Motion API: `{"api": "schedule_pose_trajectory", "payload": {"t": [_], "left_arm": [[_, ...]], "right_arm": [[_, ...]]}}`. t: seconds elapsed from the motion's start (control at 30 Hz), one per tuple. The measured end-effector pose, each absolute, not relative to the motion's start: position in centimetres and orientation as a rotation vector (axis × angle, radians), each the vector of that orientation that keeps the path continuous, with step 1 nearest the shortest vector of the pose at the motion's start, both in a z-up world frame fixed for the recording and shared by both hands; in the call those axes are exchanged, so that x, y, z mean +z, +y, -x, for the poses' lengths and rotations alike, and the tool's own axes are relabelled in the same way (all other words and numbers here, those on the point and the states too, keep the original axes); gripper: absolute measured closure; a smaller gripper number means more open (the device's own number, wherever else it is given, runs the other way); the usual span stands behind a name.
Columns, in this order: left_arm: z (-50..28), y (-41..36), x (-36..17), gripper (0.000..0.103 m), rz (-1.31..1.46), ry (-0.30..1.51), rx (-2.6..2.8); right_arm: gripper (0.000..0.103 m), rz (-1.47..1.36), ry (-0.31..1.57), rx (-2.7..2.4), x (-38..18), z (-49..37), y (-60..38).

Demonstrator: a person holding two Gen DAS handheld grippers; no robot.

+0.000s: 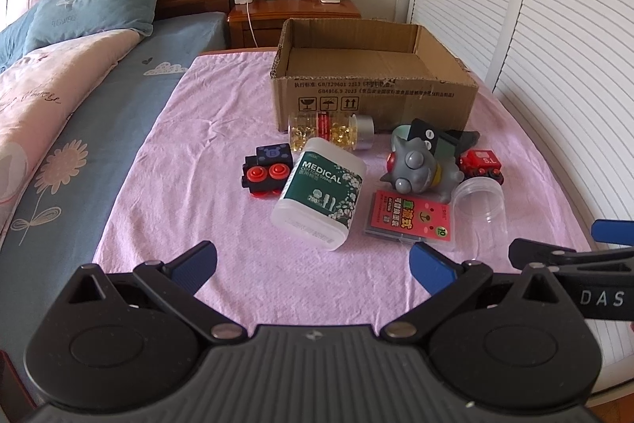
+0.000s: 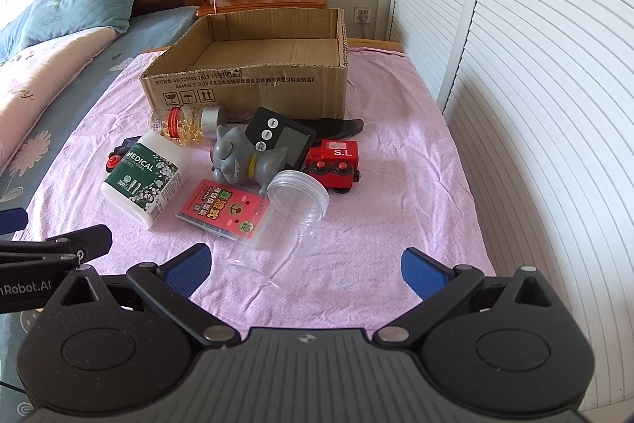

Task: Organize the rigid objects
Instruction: 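Move left tool to the white MEDICAL bottle while right tool approaches the clear jar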

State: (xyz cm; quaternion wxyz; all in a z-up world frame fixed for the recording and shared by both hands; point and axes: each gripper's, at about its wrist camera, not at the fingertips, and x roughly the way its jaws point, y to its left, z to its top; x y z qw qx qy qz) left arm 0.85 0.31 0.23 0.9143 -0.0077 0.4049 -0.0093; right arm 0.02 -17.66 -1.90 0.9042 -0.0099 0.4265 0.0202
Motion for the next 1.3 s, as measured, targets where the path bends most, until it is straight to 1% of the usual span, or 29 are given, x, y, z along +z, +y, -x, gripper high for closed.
{"api": "schedule_pose_trajectory", "payload": {"t": [0.33, 0.57, 0.77, 0.97, 1.13, 1.3], "left_arm": [[-2.2, 0.4, -1.1, 0.001, -0.046, 0.801, -0.051], [-4.7, 0.6, -2.9, 0.001, -0.056, 0.792, -0.065], [-6.8, 0.5, -5.2, 0.001, -0.056, 0.845, -0.081], [-6.7, 0.9, -6.2, 0.001, -0.072, 0.860, -0.071], [-6.4, 2.6, -6.4, 0.001, -0.035, 0.871, -0.033], [-6.1, 5.2, -6.5, 0.001, 0.073, 0.884, 0.019]], "right_arm": [[0.000, 0.033, 0.886, 0.088, -2.6, -1.0, -17.3], [0.000, 0.014, 0.893, 0.102, -3.4, -1.9, -18.0], [0.000, -0.018, 0.901, 0.117, -4.1, -2.8, -18.8], [0.000, -0.035, 0.898, 0.163, -4.8, -3.7, -19.2], [0.000, -0.032, 0.898, 0.202, -5.1, -4.3, -19.1], [0.000, -0.001, 0.901, 0.219, -5.4, -4.8, -19.0]]}}
